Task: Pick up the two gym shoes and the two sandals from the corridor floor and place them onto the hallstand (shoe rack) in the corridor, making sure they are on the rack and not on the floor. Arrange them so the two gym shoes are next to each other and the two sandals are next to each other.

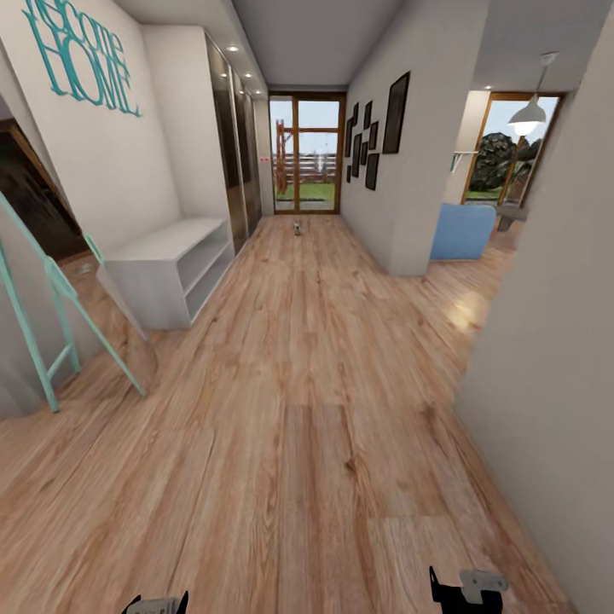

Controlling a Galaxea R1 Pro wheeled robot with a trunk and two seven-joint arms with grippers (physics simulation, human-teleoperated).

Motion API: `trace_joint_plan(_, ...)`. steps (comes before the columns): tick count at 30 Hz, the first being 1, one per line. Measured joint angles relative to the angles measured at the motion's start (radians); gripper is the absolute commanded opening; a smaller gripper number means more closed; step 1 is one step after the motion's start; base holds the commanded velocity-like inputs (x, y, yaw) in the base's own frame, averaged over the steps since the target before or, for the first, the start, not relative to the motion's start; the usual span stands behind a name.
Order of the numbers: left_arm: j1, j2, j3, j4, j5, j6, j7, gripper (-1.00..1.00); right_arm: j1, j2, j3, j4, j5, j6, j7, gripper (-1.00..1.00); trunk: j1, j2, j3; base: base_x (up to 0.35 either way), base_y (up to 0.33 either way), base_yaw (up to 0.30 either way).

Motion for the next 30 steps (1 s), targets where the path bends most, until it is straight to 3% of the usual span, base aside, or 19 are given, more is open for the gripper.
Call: trace_joint_plan(30,0.000,0.000,0.000,0.000,0.001,0.000,0.000,1.00,0.000,0.000,0.000,0.000,0.000,0.000,0.003,1.00,0.000,0.000,0.000,0.339,0.000,0.000)
